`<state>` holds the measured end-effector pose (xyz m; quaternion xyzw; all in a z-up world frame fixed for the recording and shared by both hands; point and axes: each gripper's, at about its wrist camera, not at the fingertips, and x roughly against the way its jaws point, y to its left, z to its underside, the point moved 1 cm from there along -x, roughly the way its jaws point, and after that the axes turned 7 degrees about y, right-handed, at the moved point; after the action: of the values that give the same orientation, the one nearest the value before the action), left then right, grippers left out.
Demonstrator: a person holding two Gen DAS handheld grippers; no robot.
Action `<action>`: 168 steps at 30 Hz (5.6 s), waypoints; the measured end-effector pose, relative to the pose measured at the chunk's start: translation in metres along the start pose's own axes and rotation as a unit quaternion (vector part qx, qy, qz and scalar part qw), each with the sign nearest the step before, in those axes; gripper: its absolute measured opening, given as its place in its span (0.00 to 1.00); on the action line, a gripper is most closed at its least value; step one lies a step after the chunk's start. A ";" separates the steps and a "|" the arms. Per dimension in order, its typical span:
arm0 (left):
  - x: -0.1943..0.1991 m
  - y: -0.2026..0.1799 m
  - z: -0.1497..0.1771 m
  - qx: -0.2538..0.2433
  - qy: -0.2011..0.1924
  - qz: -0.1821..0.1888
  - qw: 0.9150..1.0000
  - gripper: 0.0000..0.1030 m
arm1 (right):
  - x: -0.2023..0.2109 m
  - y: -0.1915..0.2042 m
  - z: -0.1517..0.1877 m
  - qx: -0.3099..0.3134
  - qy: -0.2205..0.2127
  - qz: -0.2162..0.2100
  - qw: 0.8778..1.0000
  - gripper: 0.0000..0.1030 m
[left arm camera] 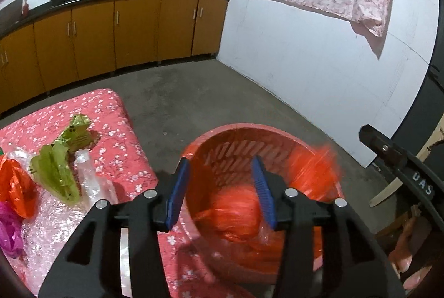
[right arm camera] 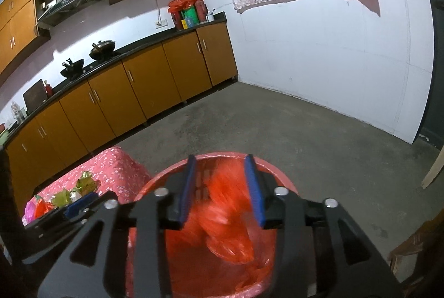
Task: Collect trash
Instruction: 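Carry both red bags to the orange basket and release them, then move both tools back over the table, then grasp a clear plastic bag with the right gripper, then grasp a red bag with the left gripper while the right holds the clear bag, then carry both bags over the orange basket and release them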
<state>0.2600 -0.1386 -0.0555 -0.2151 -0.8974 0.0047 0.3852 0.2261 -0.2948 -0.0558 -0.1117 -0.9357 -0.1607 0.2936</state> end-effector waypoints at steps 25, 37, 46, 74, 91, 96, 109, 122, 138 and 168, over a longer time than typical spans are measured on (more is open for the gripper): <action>0.203 0.170 0.120 0.084 -0.100 -0.257 0.957 0.93 | 0.048 0.153 0.085 0.165 0.009 -0.073 0.983 0.93; 0.248 0.254 0.188 0.162 -0.070 -0.322 0.930 0.93 | 0.020 0.197 0.108 0.176 0.067 -0.081 0.979 0.79; 0.231 0.237 0.191 0.128 -0.061 -0.292 0.946 0.93 | -0.020 0.208 0.114 0.187 0.115 -0.047 0.974 0.63; 0.178 0.212 0.203 0.118 0.010 -0.235 0.965 0.58 | 0.021 0.189 0.124 0.156 0.131 -0.078 0.976 0.16; 0.199 0.192 0.175 0.107 -0.036 -0.225 0.968 0.36 | 0.042 0.174 0.116 0.142 0.113 -0.094 0.979 0.16; 0.207 0.179 0.157 0.101 -0.060 -0.212 0.970 0.36 | 0.049 0.169 0.110 0.137 0.107 -0.100 0.980 0.16; 0.185 0.142 0.102 0.078 -0.084 -0.159 0.981 0.36 | 0.064 0.143 0.093 0.120 0.086 -0.094 0.985 0.16; 0.151 0.095 0.068 0.042 -0.083 -0.108 0.990 0.36 | 0.062 0.103 0.075 0.087 0.071 -0.062 0.992 0.16; 0.098 0.043 0.029 0.001 -0.074 -0.045 0.996 0.36 | 0.047 0.050 0.049 0.035 0.046 -0.013 0.998 0.16; -0.010 -0.020 -0.001 -0.052 -0.013 0.028 0.998 0.44 | -0.004 -0.014 0.029 -0.028 0.033 0.007 0.999 0.20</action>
<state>0.2590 -0.1611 -0.0587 -0.2601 -0.8949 -0.0282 0.3615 0.2102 -0.2980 -0.0836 -0.1213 -0.9198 -0.1881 0.3223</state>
